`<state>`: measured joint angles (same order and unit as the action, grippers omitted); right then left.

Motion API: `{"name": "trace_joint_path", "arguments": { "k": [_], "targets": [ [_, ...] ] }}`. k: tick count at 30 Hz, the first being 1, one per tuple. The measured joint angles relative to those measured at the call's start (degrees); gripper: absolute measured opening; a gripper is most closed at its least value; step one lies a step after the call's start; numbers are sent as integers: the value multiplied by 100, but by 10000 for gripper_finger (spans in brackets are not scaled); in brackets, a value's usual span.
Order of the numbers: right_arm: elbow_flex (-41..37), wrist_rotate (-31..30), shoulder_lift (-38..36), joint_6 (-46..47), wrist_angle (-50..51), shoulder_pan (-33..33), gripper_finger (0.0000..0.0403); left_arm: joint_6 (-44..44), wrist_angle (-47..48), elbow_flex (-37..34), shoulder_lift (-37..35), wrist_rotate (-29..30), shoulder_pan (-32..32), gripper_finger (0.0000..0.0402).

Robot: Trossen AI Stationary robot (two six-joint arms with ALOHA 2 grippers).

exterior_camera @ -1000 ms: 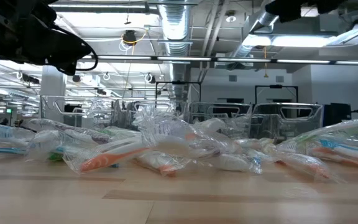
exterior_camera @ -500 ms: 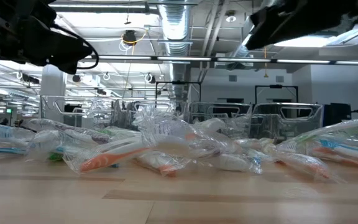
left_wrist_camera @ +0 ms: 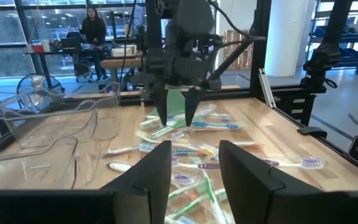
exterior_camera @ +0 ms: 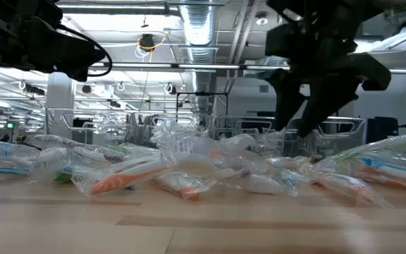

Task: Pick & Place Toothbrushes
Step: Put the orange toothbrush into the right transparent bin

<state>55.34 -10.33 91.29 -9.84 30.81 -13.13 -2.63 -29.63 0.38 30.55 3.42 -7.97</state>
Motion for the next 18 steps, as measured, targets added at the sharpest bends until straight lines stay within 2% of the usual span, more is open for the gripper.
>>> {"name": "trace_joint_path", "arguments": {
  "k": [13, 18],
  "targets": [
    [156, 449, 399, -974, 288, 399, 244, 124, -4, -2, 25, -22, 0, 129],
    [178, 627, 689, -1423, 100, 394, 244, 125, -1, -2, 35, -20, 0, 129]
  ]
}}
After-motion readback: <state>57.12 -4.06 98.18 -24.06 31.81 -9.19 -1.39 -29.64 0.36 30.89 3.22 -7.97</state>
